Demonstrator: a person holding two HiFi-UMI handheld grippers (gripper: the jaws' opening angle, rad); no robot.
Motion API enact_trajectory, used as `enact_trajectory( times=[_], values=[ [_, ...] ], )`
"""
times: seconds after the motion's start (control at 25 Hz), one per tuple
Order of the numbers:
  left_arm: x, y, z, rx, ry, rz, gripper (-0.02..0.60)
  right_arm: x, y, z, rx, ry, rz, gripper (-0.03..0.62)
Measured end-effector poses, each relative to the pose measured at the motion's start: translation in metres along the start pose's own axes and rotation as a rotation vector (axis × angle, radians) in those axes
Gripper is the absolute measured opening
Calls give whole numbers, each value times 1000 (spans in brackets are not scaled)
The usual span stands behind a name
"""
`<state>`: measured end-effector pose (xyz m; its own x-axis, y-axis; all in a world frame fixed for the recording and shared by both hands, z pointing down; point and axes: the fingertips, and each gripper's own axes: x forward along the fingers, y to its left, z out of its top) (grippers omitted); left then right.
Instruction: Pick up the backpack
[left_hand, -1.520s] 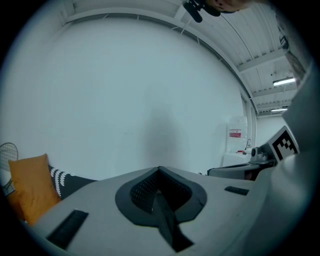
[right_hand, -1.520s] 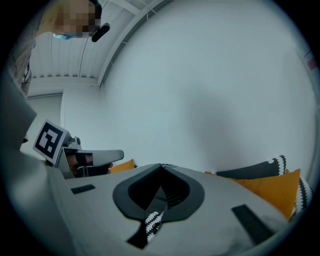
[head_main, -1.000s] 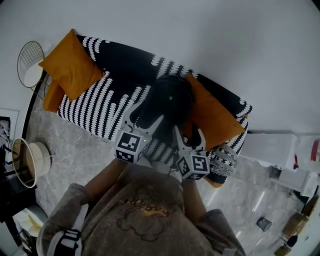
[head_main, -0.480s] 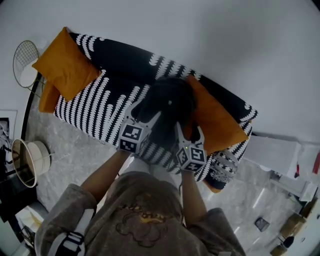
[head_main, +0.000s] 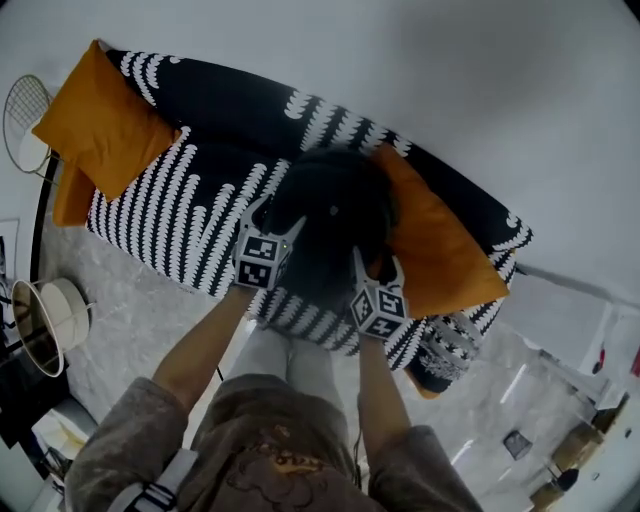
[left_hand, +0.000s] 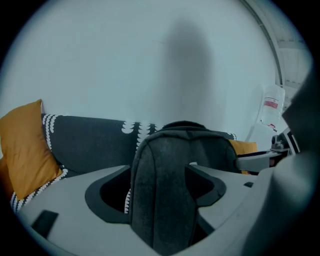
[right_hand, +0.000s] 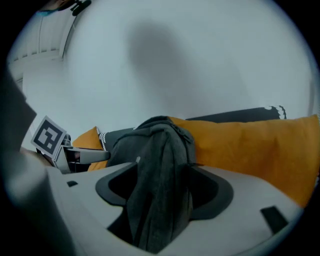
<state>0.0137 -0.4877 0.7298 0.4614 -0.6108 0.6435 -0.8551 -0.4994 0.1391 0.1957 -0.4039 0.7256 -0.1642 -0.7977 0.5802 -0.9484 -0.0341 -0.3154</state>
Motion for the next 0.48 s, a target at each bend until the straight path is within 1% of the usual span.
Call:
enact_trajectory(
  times=[0.12, 0.24, 0.36, 0.48],
  values=[
    [23, 7, -19, -13, 23, 5, 359, 15, -9, -16, -9, 6, -7, 305],
    [36, 9, -32, -18, 36, -2, 360, 23, -13, -18, -34, -17, -19, 305],
    [40, 9, -33, -21, 20, -7, 362, 24, -17, -18, -33, -32, -31, 298],
    [42, 10, -32, -11, 20, -10, 371, 23, -20, -19, -78, -22, -61, 279]
  ],
)
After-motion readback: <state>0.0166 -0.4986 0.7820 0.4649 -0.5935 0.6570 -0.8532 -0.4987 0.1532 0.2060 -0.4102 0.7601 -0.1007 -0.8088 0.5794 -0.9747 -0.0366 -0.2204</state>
